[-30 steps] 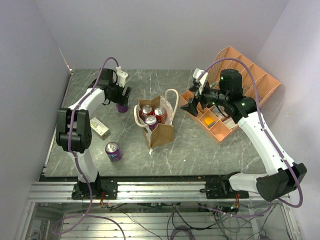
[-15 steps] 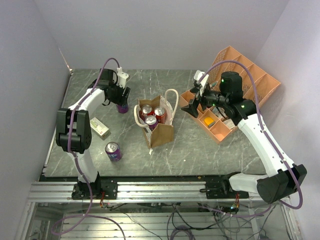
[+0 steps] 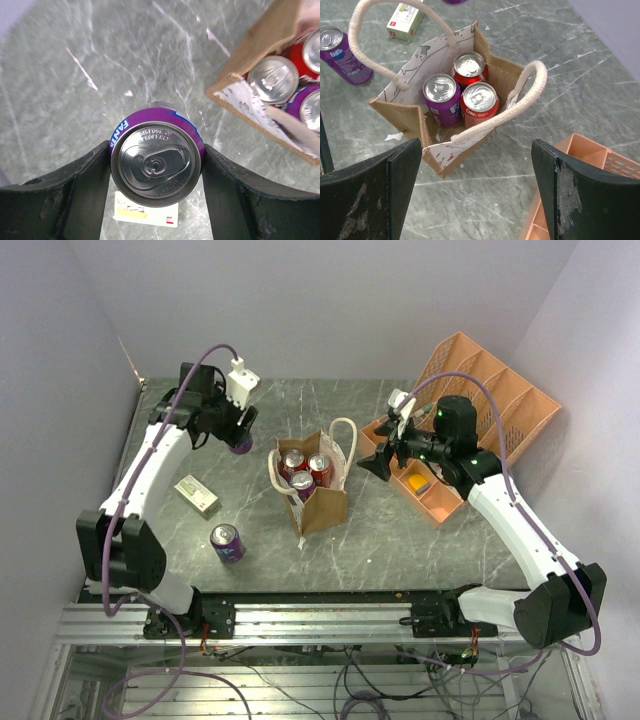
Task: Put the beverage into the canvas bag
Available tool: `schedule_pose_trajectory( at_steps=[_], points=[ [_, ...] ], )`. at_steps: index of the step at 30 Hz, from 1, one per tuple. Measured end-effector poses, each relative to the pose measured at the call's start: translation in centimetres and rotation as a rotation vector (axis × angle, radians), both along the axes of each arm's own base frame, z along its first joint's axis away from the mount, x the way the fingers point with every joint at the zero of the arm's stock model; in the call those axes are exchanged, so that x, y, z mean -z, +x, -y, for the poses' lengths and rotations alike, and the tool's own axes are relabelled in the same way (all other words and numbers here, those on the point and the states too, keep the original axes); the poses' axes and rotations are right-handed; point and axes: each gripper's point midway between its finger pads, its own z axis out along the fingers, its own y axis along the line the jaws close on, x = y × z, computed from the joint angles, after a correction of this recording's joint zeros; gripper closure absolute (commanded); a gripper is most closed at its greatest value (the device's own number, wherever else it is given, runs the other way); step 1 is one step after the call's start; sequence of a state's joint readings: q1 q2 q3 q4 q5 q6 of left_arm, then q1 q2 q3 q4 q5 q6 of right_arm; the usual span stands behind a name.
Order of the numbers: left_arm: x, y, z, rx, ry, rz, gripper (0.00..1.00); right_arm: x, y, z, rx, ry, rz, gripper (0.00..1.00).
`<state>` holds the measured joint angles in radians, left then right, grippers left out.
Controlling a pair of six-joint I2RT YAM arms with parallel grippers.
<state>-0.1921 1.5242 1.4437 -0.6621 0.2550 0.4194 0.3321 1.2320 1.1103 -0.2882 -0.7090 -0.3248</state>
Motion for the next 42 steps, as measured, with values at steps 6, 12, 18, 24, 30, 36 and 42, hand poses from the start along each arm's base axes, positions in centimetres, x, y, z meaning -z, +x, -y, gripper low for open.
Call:
schedule_pose_trajectory(
  at_steps=[6,12,18,24,30,36,42],
  points=[
    [-8.0,-0.9,1.0,0.008,-0.062,0.165,0.93,1.2,-0.5,-0.7,-0.062,0.001,-0.014,0.14],
    [-13.6,-2.4,4.4,0.100,-0.161,0.242,0.93,2.5,-2.9,-2.4,-0.227,-0.036,-0.012,0.20],
    [-14.6,-4.9,9.1,0.235,-0.294,0.196,0.93,4.7,-4.2,-4.4,-0.320,-0.079,-0.036,0.28],
    [-11.7,-7.1,12.9,0.339,-0.381,0.080,0.93,6.2,-4.5,-5.8,-0.340,-0.111,-0.053,0.35],
    [-7.9,-7.8,13.9,0.333,-0.412,-0.032,0.93,8.0,-5.1,-7.7,-0.367,-0.158,-0.065,0.42],
    [-6.2,-7.6,14.0,0.295,-0.431,-0.064,0.93,10.1,-4.3,-7.7,-0.345,-0.204,-0.095,0.45],
    [-5.8,-7.6,14.3,0.293,-0.442,-0.069,0.93,10.6,-4.3,-7.5,-0.355,-0.225,-0.083,0.48]
  ],
)
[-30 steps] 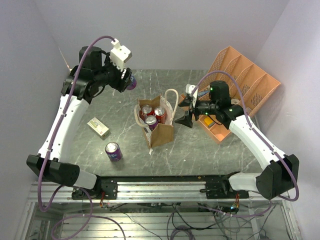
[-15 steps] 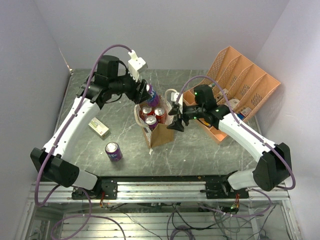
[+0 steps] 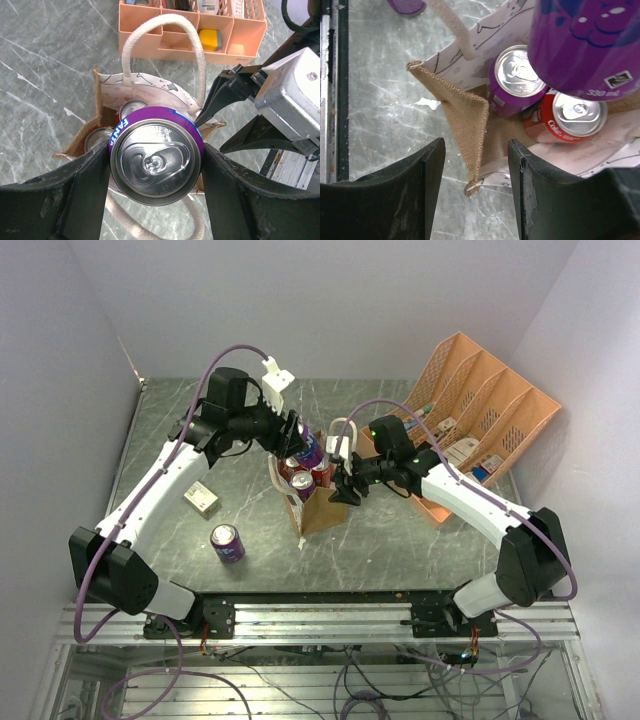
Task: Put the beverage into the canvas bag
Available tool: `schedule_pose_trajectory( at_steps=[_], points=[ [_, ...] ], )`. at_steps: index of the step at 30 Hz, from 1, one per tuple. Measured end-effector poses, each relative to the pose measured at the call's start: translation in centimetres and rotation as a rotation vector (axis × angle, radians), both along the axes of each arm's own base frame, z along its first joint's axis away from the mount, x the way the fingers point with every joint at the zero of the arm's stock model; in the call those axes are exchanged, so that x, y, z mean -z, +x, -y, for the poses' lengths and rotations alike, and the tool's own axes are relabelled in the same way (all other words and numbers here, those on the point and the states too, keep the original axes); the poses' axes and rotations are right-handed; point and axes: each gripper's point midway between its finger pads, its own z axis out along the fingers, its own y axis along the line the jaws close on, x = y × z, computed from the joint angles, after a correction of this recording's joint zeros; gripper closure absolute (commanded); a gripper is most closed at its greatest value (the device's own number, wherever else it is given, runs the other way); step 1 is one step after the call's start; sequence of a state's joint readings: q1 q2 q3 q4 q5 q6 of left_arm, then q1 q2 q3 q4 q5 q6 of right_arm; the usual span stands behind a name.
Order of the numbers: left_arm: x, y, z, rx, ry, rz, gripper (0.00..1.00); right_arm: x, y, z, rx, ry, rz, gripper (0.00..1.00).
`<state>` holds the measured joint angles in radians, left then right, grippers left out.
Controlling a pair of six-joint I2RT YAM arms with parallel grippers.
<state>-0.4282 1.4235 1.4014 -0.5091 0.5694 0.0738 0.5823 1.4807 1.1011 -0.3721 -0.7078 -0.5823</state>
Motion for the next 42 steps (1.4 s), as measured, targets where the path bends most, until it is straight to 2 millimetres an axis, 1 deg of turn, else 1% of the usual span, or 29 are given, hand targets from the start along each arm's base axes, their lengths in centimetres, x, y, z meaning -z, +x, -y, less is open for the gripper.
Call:
schedule_pose_trajectory(
  at_steps=[6,9,20,27,33,39,42],
  points=[
    [0.8,-0.6,0.7,0.029,0.016,0.004,0.93,1.4,-1.6,0.1,-0.090,-0.022,-0.051,0.60],
    [1.3,-0.8,1.2,0.046,0.028,0.004,0.93,1.8,-2.0,-0.1,-0.135,-0.033,-0.072,0.64],
    [3.7,-1.6,2.3,0.118,0.055,-0.020,0.93,1.9,-2.3,0.4,-0.191,-0.046,-0.047,0.75],
    [5.9,-2.0,3.9,0.186,0.083,-0.042,0.93,1.8,-2.6,0.9,-0.210,-0.054,-0.030,0.81],
    [8.0,-2.2,5.0,0.234,0.116,-0.062,0.93,1.8,-2.6,1.3,-0.218,-0.059,-0.022,0.89],
    [8.5,-2.3,5.4,0.267,0.138,-0.037,0.93,1.9,-2.8,1.7,-0.230,-0.061,-0.026,0.95],
    [8.8,-2.1,5.6,0.286,0.155,-0.010,0.93,1.9,-2.9,1.8,-0.239,-0.062,-0.024,0.96]
  ],
)
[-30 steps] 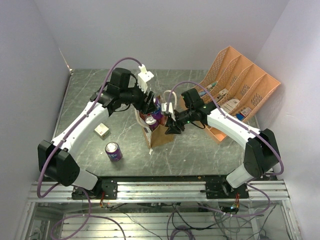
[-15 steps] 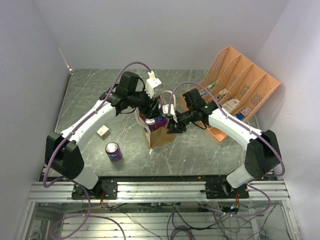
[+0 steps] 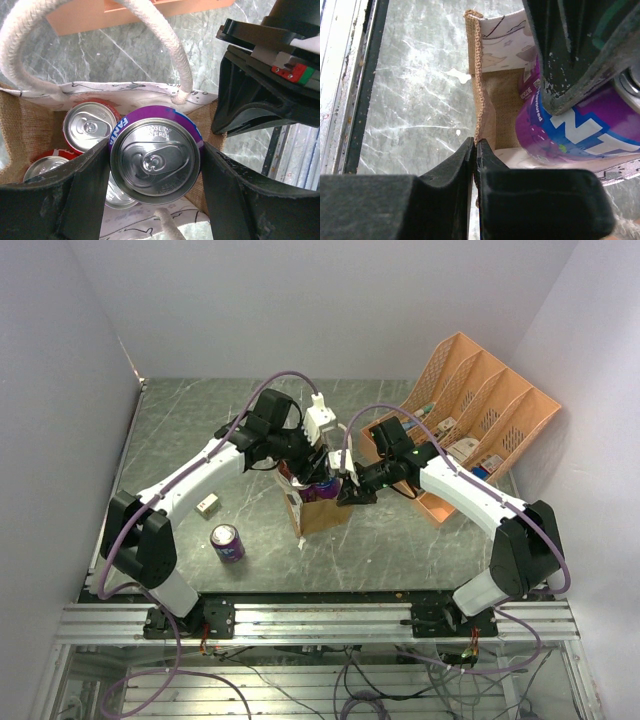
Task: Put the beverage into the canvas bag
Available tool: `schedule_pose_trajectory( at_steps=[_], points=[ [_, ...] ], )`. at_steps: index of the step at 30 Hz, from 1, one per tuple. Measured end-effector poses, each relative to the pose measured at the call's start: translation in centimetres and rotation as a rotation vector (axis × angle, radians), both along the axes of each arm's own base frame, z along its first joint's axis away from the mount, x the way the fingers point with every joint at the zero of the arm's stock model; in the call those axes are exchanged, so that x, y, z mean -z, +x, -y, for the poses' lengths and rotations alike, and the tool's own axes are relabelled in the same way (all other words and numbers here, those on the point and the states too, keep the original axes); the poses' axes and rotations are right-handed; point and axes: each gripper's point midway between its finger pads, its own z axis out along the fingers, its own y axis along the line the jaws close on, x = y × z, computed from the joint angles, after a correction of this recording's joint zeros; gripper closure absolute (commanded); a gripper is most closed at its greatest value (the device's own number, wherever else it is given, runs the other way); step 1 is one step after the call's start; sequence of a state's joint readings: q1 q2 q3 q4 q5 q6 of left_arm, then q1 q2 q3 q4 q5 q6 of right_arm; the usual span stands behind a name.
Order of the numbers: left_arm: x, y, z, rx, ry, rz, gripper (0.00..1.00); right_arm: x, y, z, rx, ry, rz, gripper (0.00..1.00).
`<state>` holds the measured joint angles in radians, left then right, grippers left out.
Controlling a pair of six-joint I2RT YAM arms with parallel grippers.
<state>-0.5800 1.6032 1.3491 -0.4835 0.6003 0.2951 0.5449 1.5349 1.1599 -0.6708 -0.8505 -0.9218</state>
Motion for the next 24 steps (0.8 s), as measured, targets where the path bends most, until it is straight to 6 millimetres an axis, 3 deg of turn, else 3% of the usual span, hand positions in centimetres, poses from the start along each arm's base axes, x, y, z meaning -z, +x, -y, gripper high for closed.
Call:
schedule_pose_trajectory(
  at_steps=[11,24],
  points=[
    [2.3,0.4,1.1,0.143,0.087,0.093,0.93,-0.2,-0.2,0.1,-0.014,0.004,0.007,0.92],
    [3.6,-0.4,1.1,0.274,0.125,0.176,0.92,-2.7,-0.5,1.3,0.013,0.076,0.001,0.63]
  ],
)
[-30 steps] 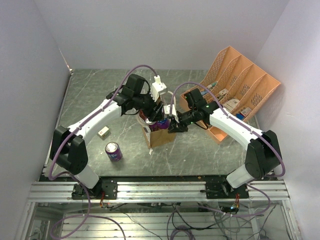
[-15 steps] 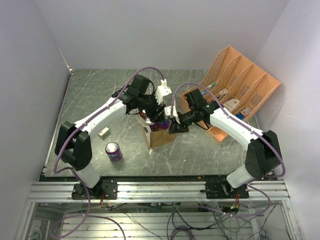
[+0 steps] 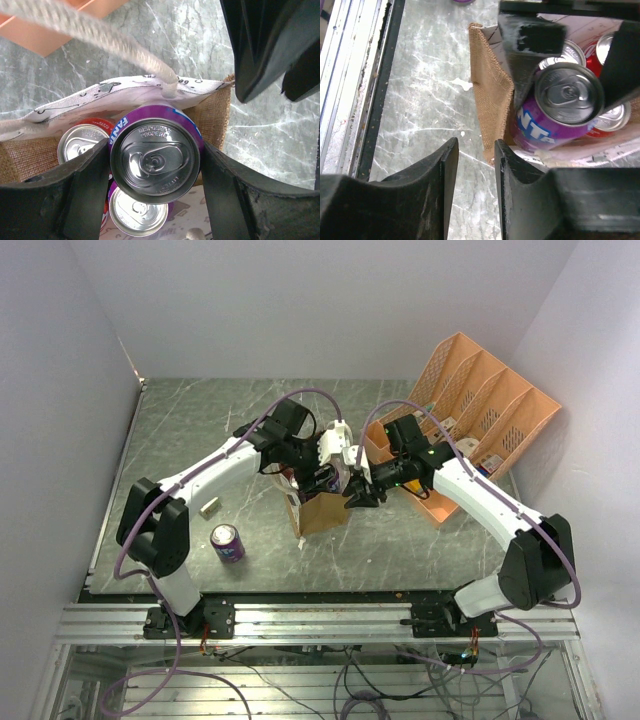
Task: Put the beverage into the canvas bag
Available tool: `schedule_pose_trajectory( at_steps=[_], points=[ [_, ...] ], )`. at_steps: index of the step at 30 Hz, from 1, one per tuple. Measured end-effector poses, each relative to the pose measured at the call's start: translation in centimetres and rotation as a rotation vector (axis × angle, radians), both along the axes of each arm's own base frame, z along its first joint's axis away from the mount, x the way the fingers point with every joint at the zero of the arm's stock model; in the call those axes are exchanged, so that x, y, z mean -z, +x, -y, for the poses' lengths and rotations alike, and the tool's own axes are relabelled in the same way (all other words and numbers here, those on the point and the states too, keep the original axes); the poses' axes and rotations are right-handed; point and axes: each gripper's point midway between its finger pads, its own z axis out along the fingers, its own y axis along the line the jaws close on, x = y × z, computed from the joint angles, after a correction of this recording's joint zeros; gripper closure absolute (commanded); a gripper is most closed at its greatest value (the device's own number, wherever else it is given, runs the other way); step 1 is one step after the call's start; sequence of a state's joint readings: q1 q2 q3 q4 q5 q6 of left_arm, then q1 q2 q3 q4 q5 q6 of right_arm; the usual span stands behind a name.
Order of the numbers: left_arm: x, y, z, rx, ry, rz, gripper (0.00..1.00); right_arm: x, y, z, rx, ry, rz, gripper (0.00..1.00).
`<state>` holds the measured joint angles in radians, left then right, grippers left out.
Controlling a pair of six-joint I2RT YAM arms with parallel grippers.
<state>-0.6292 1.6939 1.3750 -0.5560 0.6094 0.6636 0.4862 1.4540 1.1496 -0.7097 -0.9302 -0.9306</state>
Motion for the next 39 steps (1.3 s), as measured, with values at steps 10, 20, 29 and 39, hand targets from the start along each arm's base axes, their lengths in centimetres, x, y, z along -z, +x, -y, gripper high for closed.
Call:
schedule_pose_trajectory(
  at_steps=[10,20,29,39],
  points=[
    [2.3,-0.3,-0.3,0.073,0.058,0.007,0.88,-1.1,0.6,1.3,0.046,0.029,-0.011,0.59],
    [4.1,-0.7,-0.3,0.119,0.099,-0.021,0.83,-3.2,1.5,3.0,0.101,0.078,0.032,0.59],
    [4.3,-0.6,0.3,0.137,0.109,-0.022,0.77,-3.6,2.0,3.8,0.132,0.089,0.028,0.59],
    [5.9,-1.0,0.4,0.163,0.150,-0.050,0.64,-3.6,2.3,4.1,0.153,0.090,0.019,0.59]
  ],
)
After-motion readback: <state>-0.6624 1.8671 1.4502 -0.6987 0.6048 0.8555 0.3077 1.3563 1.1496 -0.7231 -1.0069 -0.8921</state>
